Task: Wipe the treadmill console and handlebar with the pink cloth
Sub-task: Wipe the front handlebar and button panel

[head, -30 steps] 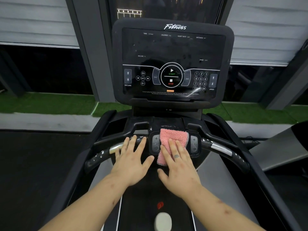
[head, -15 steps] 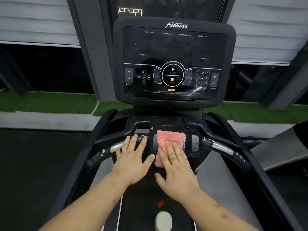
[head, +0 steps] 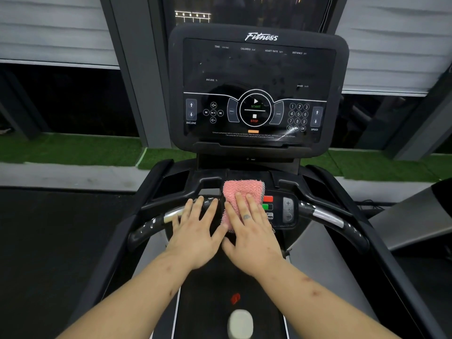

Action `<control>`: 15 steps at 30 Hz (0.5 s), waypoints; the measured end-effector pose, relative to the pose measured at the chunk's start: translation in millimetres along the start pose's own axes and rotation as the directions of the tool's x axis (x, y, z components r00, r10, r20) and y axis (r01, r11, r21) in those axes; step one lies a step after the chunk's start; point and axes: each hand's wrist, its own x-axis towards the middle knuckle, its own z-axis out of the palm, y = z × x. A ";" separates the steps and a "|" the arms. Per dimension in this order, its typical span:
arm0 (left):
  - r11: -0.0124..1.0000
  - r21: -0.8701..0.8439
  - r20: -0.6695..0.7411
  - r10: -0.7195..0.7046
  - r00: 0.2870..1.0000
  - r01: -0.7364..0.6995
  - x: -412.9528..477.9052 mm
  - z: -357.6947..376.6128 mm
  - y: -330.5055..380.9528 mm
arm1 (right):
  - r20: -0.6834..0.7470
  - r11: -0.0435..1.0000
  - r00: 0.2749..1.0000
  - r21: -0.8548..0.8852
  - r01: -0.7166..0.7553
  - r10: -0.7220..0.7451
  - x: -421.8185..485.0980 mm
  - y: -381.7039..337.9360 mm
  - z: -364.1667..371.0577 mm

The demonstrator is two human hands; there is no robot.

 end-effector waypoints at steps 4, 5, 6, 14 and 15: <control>1.000 -0.006 0.005 0.001 1.000 -0.001 0.1 -0.7 0.0 | 0.037 1.000 0.999 0.000 0.009 -0.009 -7.7 -1.4 -0.6; 1.000 -0.010 0.009 0.001 1.000 -0.001 -0.1 -1.0 -0.1 | 0.049 1.000 0.999 0.000 0.018 -0.018 -11.5 -0.9 0.3; 1.000 -0.015 0.012 0.000 1.000 0.000 0.0 -1.1 -0.2 | 0.055 1.000 0.998 0.000 0.025 -0.025 -15.8 -0.2 1.8; 1.000 -0.020 0.022 0.004 1.000 -0.004 -0.5 -3.7 -0.1 | 0.090 0.999 0.995 -0.023 0.045 -0.043 -26.4 1.9 9.1; 1.000 -0.019 0.024 0.005 1.000 -0.005 -0.7 -4.1 0.2 | 0.091 0.999 0.995 -0.017 0.049 -0.048 -22.5 0.7 6.1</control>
